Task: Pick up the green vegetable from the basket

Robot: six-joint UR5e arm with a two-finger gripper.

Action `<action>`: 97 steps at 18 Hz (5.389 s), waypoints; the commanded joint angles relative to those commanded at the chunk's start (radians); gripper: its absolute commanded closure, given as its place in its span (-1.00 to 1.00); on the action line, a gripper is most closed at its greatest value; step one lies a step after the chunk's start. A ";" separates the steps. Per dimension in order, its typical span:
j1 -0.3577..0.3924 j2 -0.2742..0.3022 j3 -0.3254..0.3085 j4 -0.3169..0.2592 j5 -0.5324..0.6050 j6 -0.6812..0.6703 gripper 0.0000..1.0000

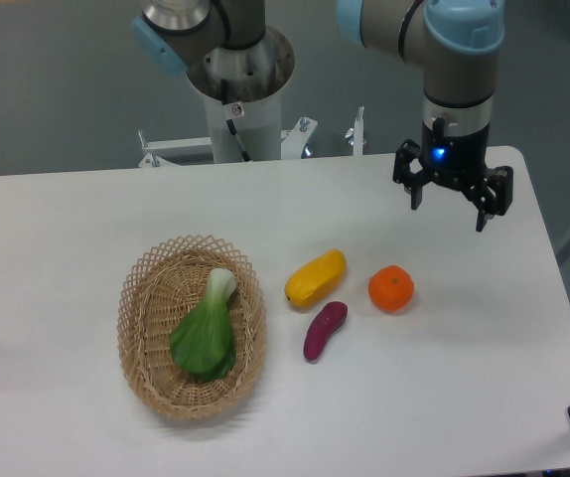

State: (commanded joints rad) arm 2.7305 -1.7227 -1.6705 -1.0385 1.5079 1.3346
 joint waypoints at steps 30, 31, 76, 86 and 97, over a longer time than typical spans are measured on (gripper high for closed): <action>-0.377 -0.009 -0.199 0.071 -0.038 -0.673 -1.00; -0.399 -0.021 -0.210 0.078 -0.037 -0.696 -1.00; -0.565 -0.210 -0.218 0.239 0.051 -0.707 0.34; -0.503 -0.109 -0.114 0.216 -0.001 -0.696 0.33; -0.235 -0.061 -0.054 0.201 -0.078 -0.451 0.34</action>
State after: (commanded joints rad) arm 2.4954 -1.7840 -1.7242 -0.8375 1.4297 0.8832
